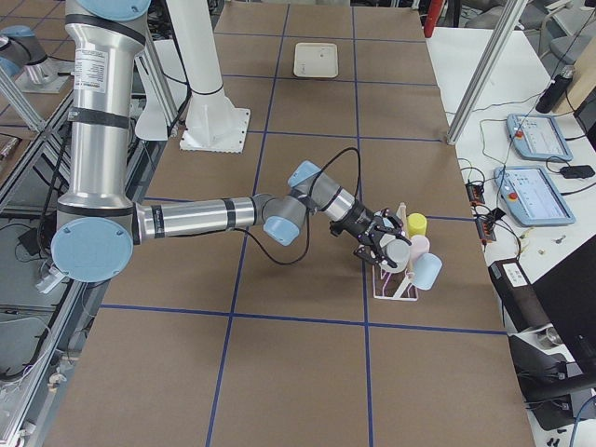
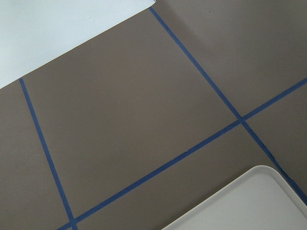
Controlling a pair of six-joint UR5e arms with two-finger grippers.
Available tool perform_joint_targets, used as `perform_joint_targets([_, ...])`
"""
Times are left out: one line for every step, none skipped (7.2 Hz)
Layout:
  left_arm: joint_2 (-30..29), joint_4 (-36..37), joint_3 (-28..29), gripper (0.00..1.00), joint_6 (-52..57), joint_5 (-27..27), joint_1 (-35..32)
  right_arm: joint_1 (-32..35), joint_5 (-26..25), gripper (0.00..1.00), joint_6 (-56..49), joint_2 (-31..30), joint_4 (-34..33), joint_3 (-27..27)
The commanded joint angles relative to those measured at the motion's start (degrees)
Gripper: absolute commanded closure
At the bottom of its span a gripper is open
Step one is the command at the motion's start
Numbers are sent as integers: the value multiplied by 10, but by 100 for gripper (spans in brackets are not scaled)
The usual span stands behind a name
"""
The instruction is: Transfer IKEA cup to right arm and place on rack
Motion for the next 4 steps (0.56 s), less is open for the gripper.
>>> perform_joint_targets([0,0,0,0,-1,-7,0,-28,-38,91,7,-1,16,-9])
perform_joint_targets([1,0,0,0,-1,-7,0,-37,-49,91,7,-3,16,-9])
perform_joint_targets([1,0,0,0,-1,-7,0,-49,-59,91,7,-2,16,-11])
perform_joint_targets([0,0,0,0,0,-7,-1,-62,-78,91,7,-2,16,-12])
